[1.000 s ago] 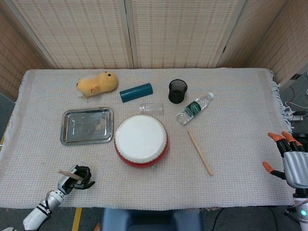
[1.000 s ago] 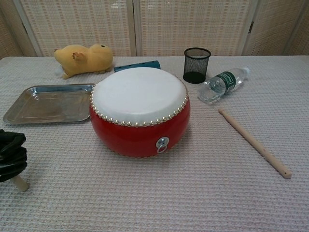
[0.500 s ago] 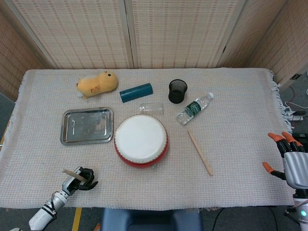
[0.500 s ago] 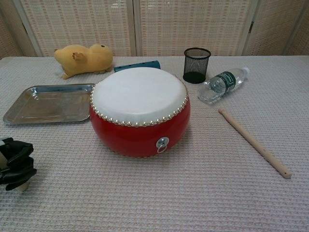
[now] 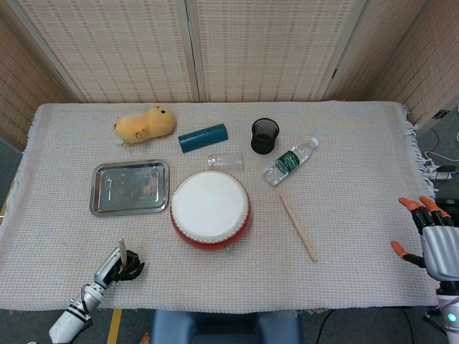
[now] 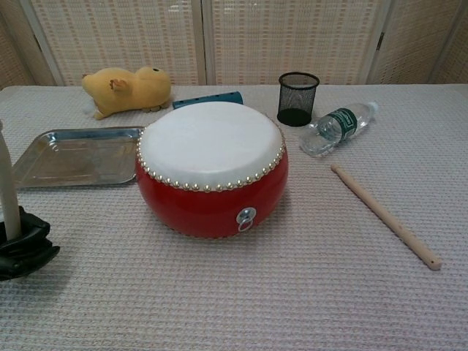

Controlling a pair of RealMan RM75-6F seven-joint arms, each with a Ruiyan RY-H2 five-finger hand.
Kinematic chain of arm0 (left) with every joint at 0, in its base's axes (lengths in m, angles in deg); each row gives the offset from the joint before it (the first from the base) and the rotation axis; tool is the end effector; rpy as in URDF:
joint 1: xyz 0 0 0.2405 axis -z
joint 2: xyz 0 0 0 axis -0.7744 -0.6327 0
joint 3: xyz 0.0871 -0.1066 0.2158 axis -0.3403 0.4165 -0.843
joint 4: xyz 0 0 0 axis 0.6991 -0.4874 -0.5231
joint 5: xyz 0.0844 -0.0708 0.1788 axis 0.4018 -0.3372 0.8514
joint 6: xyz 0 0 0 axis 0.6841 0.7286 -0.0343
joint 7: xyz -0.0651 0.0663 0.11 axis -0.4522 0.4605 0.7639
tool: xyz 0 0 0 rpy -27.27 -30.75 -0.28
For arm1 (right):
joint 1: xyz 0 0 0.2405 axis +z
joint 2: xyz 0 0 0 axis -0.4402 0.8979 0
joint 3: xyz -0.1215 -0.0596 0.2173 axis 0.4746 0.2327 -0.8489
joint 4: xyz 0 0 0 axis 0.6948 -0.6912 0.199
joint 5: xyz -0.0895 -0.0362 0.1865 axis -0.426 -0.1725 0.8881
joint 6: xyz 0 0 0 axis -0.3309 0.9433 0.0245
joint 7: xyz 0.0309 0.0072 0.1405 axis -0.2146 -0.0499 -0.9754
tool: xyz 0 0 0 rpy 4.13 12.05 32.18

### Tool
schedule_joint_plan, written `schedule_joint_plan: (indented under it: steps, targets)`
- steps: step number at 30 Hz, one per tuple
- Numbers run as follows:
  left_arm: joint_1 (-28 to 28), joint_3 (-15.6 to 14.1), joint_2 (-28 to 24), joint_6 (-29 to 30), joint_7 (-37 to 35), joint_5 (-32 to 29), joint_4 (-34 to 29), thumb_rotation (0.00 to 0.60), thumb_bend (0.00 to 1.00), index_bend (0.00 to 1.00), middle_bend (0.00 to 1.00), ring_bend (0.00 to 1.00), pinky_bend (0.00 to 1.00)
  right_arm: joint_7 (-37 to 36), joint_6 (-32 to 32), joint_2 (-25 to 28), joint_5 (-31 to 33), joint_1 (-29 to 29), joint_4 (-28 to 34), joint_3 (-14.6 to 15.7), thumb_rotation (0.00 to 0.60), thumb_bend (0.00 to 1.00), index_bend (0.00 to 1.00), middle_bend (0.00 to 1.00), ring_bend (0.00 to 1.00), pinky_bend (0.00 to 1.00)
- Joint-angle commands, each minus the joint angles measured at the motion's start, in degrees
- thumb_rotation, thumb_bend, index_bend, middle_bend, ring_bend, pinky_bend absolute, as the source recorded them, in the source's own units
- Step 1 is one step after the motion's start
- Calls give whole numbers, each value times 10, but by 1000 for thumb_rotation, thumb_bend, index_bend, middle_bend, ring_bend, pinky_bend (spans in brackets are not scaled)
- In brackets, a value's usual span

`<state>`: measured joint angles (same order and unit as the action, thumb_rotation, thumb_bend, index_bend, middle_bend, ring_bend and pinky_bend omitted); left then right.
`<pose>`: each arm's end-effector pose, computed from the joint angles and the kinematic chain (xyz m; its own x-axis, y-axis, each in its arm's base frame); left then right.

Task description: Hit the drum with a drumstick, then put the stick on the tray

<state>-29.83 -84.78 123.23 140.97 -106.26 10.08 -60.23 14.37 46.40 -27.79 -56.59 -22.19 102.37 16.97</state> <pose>-0.2961 0.2188 -0.0210 -0.6175 0.4889 0.6161 0.7577 0.1598 0.6327 -0.2984 -0.1832 0.1842 0.4156 0.0520 0.9081 -0.9095 0.0087 0.4157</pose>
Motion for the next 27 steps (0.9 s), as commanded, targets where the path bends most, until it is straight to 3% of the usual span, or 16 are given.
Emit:
schedule_joint_plan:
  steps: [1,5,11,19,27]
  targets:
    - [-1,8,-3,4,12,-3,-4,600,673,1000,1000,1000,1000,0,0,0,0,0,0,0,600,180,172,209,81,224]
    - [7,18,-22,9,27,0,-12,600,735,1000,1000,1000,1000,-2,0,0,-2,1,-1,0,600,180,172,209,81,224]
    - [39,53,-79,7,102,-2,-38,600,752,1000,1000,1000,1000,1,3,4,-6,4,-3,-4,600,180,172,208,81,224]
    - [88,156,-113,-2,418,-76,-92,600,752,1000,1000,1000,1000,7,14,17,-18,11,-1,-16,600,180,172,208,81,224]
    - [143,201,-93,-42,649,-125,-116,600,754,1000,1000,1000,1000,0,15,27,-27,20,-3,-22,600,179,172,208,80,224]
